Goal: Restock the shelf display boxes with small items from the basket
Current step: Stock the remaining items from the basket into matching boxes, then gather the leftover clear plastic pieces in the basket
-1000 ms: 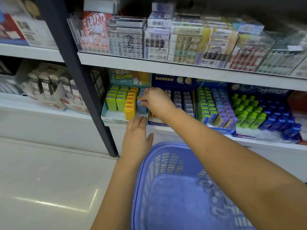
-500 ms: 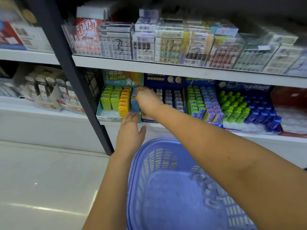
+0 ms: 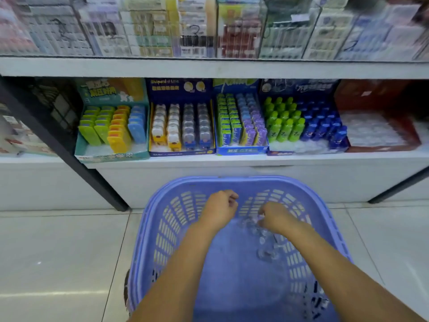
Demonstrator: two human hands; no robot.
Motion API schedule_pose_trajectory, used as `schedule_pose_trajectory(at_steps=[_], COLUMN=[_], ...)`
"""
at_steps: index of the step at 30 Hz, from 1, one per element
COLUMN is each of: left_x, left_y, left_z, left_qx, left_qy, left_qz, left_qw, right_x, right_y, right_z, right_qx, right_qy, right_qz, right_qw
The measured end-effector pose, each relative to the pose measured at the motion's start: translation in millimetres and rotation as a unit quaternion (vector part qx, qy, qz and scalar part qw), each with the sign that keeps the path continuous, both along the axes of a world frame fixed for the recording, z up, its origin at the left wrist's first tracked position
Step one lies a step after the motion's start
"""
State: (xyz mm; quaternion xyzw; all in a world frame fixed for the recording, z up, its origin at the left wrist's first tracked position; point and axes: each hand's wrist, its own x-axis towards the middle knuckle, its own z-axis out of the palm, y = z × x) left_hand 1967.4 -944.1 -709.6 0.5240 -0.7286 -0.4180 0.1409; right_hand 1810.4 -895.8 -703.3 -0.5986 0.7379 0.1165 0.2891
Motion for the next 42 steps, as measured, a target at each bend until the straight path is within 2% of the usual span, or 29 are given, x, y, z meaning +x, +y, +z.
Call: schedule_pose_trajectory(at_steps=[4, 8, 12, 15, 18, 21, 23, 25, 26, 27, 29, 30, 33, 38, 40, 42], left_x=[-24, -41, -61, -75, -82, -81, -79, -78, -77, -77, -77, -77, -84, -115, -130, -152], left_y=[10, 16, 20, 22, 24, 25, 25, 21, 18, 14, 9, 8, 5, -8, -15, -23], left_z=[-57, -99, -123, -135, -140, -144, -141, -127, -116, -106, -77, -59, -4, 90, 120, 141], left_qx=[0.052, 0.059, 0.076, 0.072, 0.094, 0.118, 0.127, 0.137, 0.148, 0.161, 0.202, 0.215, 0.186, 0.054, -0.024, -0.09], left_qy=[-0.079, -0.125, -0.107, -0.095, -0.1, -0.088, -0.065, -0.043, -0.033, -0.02, 0.033, 0.071, 0.169, 0.227, 0.224, 0.212], left_qz=[-0.062, -0.068, -0.049, 0.008, 0.04, 0.064, 0.076, 0.066, 0.051, 0.035, 0.02, 0.014, 0.005, 0.031, 0.004, -0.02], left_qw=[0.994, 0.988, 0.99, 0.993, 0.99, 0.987, 0.987, 0.987, 0.987, 0.986, 0.979, 0.974, 0.968, 0.972, 0.974, 0.973], right_x=[-20, -28, -30, -32, -33, -30, -31, -38, -45, -54, -76, -90, -136, -223, -253, -276], right_y=[3, 5, 6, 3, -10, -19, -23, -29, -31, -33, -32, -31, -22, -4, -4, -11], right_z=[-70, -104, -125, -128, -117, -91, -65, -26, -3, 22, 70, 91, 138, 181, 190, 191], right_qx=[0.032, 0.042, -0.007, -0.035, 0.012, 0.065, 0.064, 0.05, 0.042, 0.047, 0.072, 0.061, -0.008, -0.177, -0.235, -0.276], right_qy=[0.003, -0.01, -0.001, -0.01, -0.003, 0.009, -0.003, -0.052, -0.107, -0.186, -0.348, -0.387, -0.435, -0.485, -0.462, -0.394], right_qz=[-0.063, -0.073, -0.072, -0.053, -0.072, -0.039, -0.006, 0.034, 0.038, 0.022, -0.014, -0.015, -0.03, -0.18, -0.216, -0.235], right_qw=[0.998, 0.996, 0.997, 0.998, 0.997, 0.997, 0.998, 0.997, 0.993, 0.981, 0.935, 0.92, 0.9, 0.837, 0.828, 0.845])
